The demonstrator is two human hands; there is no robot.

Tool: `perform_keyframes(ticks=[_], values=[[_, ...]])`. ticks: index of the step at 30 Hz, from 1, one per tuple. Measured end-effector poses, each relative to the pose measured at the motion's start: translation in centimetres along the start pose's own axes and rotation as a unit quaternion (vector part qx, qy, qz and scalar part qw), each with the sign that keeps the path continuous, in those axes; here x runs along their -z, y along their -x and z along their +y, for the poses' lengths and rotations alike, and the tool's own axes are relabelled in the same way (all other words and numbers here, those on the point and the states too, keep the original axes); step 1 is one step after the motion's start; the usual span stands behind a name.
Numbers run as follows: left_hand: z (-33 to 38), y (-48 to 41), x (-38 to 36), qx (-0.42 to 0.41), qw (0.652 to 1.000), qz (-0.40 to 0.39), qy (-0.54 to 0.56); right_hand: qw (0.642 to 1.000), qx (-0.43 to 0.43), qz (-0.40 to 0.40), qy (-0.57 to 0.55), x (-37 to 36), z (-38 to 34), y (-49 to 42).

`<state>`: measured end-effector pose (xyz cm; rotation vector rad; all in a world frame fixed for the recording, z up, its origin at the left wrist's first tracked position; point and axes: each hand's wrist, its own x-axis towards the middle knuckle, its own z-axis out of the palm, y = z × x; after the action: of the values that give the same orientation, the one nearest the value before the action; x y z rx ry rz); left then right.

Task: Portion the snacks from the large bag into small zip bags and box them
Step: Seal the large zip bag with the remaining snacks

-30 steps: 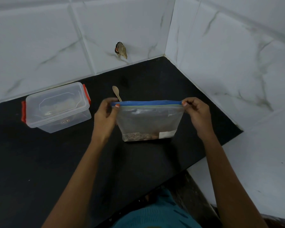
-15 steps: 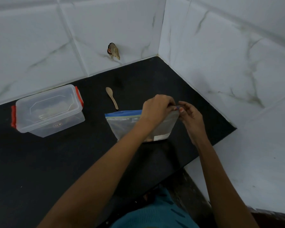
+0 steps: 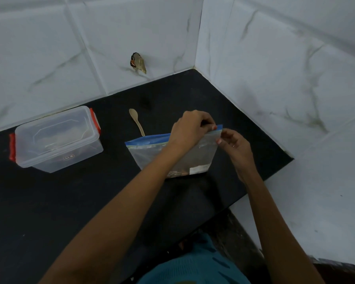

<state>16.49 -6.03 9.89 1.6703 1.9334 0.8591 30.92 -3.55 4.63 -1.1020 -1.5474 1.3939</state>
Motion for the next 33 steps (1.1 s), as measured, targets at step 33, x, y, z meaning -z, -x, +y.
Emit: perform_keyframes(ticks=[33], values=[[0.3, 1.0, -0.1, -0.038, 0.983, 0.005, -0.177, 0.997, 0.005, 0.058, 0.052, 0.0, -0.8, -0.4]])
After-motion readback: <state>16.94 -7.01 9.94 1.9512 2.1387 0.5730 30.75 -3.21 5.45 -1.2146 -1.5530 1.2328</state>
